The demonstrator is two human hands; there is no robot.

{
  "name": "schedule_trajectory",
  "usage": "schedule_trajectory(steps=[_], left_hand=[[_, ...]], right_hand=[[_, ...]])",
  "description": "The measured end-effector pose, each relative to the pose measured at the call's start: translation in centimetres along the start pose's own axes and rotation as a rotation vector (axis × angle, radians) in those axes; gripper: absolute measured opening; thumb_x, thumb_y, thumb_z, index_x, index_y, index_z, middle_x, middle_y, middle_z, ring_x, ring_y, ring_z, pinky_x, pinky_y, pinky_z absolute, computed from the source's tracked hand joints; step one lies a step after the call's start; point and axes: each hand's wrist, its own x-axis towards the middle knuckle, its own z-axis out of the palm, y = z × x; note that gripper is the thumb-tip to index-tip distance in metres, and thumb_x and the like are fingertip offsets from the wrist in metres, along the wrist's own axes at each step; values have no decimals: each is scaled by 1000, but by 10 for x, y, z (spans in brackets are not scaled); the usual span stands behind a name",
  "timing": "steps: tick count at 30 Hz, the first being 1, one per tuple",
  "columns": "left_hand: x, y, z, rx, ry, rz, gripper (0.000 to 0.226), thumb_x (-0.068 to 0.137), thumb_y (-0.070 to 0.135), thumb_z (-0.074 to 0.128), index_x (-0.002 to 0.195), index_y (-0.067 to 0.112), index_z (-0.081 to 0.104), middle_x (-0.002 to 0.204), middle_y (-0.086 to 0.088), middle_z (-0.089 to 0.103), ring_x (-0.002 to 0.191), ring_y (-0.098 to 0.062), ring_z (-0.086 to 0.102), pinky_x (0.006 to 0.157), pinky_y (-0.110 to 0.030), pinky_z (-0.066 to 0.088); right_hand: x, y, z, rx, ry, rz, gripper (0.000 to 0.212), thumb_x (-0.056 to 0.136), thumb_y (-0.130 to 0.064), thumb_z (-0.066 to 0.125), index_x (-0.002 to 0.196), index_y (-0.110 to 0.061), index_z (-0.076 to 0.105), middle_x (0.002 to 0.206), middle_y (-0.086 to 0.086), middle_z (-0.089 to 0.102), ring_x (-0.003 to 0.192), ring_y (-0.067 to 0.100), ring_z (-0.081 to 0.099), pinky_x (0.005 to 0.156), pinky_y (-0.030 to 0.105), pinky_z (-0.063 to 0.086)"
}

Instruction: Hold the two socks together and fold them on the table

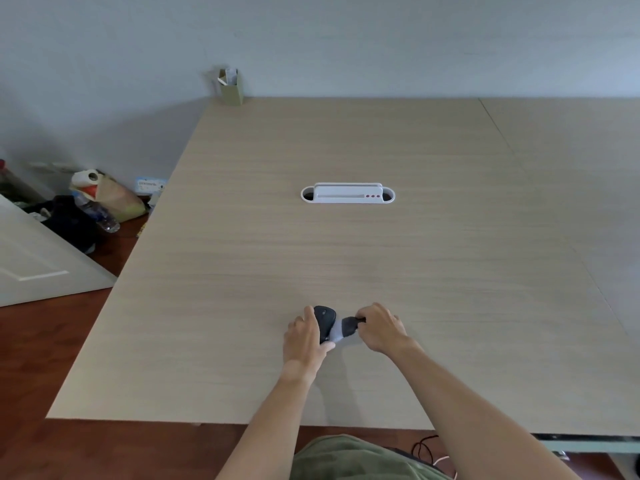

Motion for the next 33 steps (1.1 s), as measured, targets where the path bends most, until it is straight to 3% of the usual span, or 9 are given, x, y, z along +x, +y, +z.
schedule_trajectory(steps=[3, 6, 12, 16, 19, 22, 25, 29, 33], left_hand=[[0, -3, 2, 65, 15, 10, 79, 74, 57, 72, 130, 14, 37, 111, -6, 63, 104, -25, 58, 82, -34, 48], [1, -9, 1, 51, -39, 38, 91, 67, 62, 73, 138, 22, 31, 110, -6, 62, 103, -28, 57, 82, -35, 47], [4, -18, -13, 162, -170, 190, 97, 65, 29, 71, 147, 39, 20, 129, -5, 38, 116, -31, 46, 89, -41, 47], [10, -24, -17, 124, -267, 270, 93, 71, 6, 65, 147, 40, 24, 135, -3, 31, 120, -30, 45, 92, -42, 50], [15, -26, -20, 30, -279, 241, 90, 74, 2, 67, 147, 39, 29, 130, -4, 35, 118, -30, 51, 93, -43, 52], [16, -23, -24, 5, -289, 214, 95, 68, 15, 80, 147, 35, 31, 126, -6, 36, 114, -30, 52, 91, -41, 52], [15, -22, -24, 15, -262, 215, 103, 55, 28, 87, 143, 31, 32, 129, -6, 33, 117, -30, 47, 94, -42, 51], [16, -24, -21, 187, -235, 315, 100, 64, 21, 79, 147, 37, 27, 151, -1, 18, 124, -31, 43, 100, -42, 45], [18, -22, -25, 268, -217, 345, 89, 73, 12, 68, 147, 40, 27, 156, 0, 15, 129, -31, 40, 103, -43, 40]], right_hand=[[1, -10, 2, 182, 18, -40, 25, 81, -12, 45, 86, -16, 68, 98, 8, 63, 92, 29, 58, 82, 41, 50], [-5, -17, 8, 126, -24, -42, 23, 83, -11, 43, 87, -13, 66, 101, 7, 59, 94, 29, 56, 78, 35, 40], [-10, -12, 1, 77, 45, 112, 13, 74, -6, 44, 74, -12, 55, 90, 10, 60, 78, 32, 48, 74, 34, 40], [-9, -16, 5, 176, 19, 40, 16, 74, -7, 42, 62, -12, 50, 78, 10, 56, 74, 36, 53, 53, 32, 34], [-15, -14, 9, 131, -45, 16, 17, 73, -7, 41, 57, -12, 41, 77, 10, 52, 74, 38, 52, 57, 32, 33], [-20, -9, 6, 101, -24, 49, 21, 74, -5, 42, 56, -14, 38, 80, 8, 50, 72, 33, 45, 60, 31, 31], [-21, -11, 7, 158, 8, 16, 18, 80, -11, 42, 65, -12, 52, 88, 8, 56, 79, 33, 52, 61, 33, 40], [-26, -15, 12, 90, -38, -19, 14, 81, -10, 41, 71, -12, 51, 97, 10, 56, 86, 35, 55, 75, 36, 42], [-29, -10, 8, 10, 6, 56, 11, 77, -6, 41, 69, -13, 44, 97, 9, 53, 80, 31, 45, 82, 36, 38]])
